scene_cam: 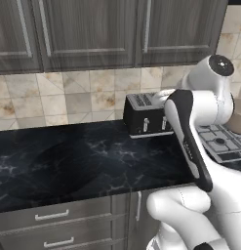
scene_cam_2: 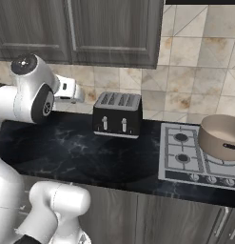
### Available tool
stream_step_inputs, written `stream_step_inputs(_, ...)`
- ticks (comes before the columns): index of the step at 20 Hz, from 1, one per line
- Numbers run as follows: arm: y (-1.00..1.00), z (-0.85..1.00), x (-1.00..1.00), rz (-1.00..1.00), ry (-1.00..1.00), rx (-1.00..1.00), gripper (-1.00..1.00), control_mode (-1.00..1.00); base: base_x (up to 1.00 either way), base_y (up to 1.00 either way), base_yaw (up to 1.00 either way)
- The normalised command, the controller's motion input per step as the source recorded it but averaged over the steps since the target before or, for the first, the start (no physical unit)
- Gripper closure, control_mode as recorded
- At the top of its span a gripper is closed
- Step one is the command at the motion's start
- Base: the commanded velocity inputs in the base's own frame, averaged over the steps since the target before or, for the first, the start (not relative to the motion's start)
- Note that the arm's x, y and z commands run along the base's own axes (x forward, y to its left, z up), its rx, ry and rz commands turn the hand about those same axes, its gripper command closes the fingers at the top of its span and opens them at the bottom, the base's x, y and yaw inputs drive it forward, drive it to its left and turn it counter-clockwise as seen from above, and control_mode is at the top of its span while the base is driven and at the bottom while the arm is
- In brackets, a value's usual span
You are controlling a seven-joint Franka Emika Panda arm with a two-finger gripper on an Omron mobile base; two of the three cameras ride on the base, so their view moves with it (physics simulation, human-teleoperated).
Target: Open the cabinet and move the ladle to the pot. Then close the cabinet.
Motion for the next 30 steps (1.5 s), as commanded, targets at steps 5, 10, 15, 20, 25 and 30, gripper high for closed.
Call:
stream_step_inputs(5, 0.08, 0.74, -0.07, 0.00, -0.24, 0.00, -1.00, -1.00, 0.00, 0.00, 0.00)
stream_step_inputs(10, 0.05, 0.57, 0.00, 0.00, -0.11, 0.01, -1.00, -1.00, 0.00, 0.00, 0.00)
stream_step_inputs(15, 0.00, 0.51, 0.00, 0.00, -0.05, 0.05, -1.00, -1.00, 0.00, 0.00, 0.00)
stream_step_inputs(20, 0.04, 0.40, 0.03, -0.01, -0.07, 0.02, -1.00, -1.00, 0.00, 0.00, 0.00)
stream_step_inputs(25, 0.13, 0.27, 0.18, -0.03, -0.10, 0.01, -1.00, -1.00, 0.00, 0.00, 0.00)
stream_step_inputs(30, 0.06, 0.17, 0.26, -0.05, -0.07, 0.00, -1.00, -1.00, 0.00, 0.00, 0.00)
